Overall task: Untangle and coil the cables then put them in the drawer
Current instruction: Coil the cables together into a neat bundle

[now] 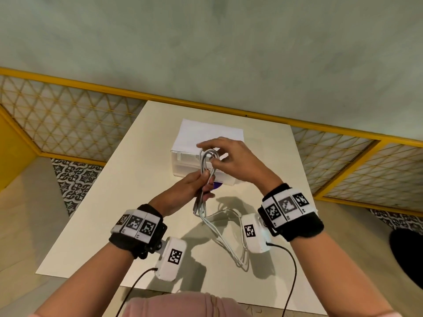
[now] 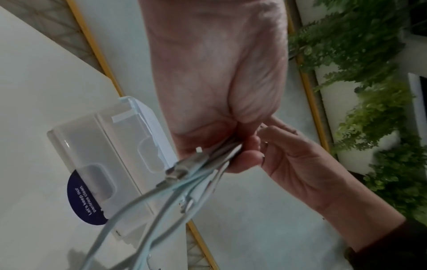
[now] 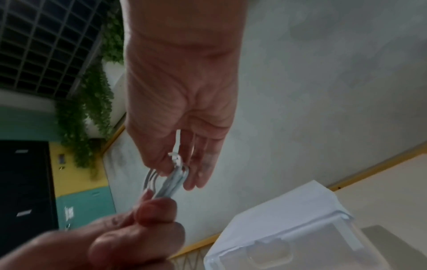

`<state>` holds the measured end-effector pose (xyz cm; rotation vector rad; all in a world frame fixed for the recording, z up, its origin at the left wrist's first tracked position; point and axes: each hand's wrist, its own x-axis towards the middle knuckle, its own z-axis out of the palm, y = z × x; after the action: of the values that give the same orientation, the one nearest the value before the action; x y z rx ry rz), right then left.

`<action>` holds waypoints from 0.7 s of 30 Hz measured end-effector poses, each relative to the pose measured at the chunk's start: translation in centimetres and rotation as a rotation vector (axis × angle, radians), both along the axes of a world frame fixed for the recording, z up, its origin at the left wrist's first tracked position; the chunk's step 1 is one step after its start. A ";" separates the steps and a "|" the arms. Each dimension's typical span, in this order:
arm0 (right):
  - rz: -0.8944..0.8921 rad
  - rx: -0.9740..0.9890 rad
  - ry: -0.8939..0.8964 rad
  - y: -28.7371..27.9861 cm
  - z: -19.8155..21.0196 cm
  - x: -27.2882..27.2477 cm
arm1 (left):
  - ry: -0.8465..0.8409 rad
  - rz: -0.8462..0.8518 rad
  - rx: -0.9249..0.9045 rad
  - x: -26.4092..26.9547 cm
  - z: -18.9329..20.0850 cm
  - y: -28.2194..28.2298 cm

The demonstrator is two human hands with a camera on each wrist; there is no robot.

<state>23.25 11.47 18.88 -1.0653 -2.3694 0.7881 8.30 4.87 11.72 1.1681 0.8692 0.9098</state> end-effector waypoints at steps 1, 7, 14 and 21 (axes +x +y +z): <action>-0.019 0.042 -0.032 0.0 0.1 0.0 | 0.004 -0.014 -0.007 0.1 0.1 -0.2; -0.037 0.165 -0.139 -0.3 1.2 0.2 | -0.086 -0.045 -0.100 0.2 -0.2 -0.9; -0.051 0.035 -0.082 -0.7 1.6 0.3 | -0.173 -0.171 -0.151 0.0 0.3 -0.9; -0.025 0.151 -0.188 -1.1 1.3 0.3 | 0.201 -0.130 0.052 0.3 0.6 -0.6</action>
<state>23.56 10.38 20.21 -1.1461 -2.5196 0.5100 8.58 4.24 12.30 1.3619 0.9231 0.7217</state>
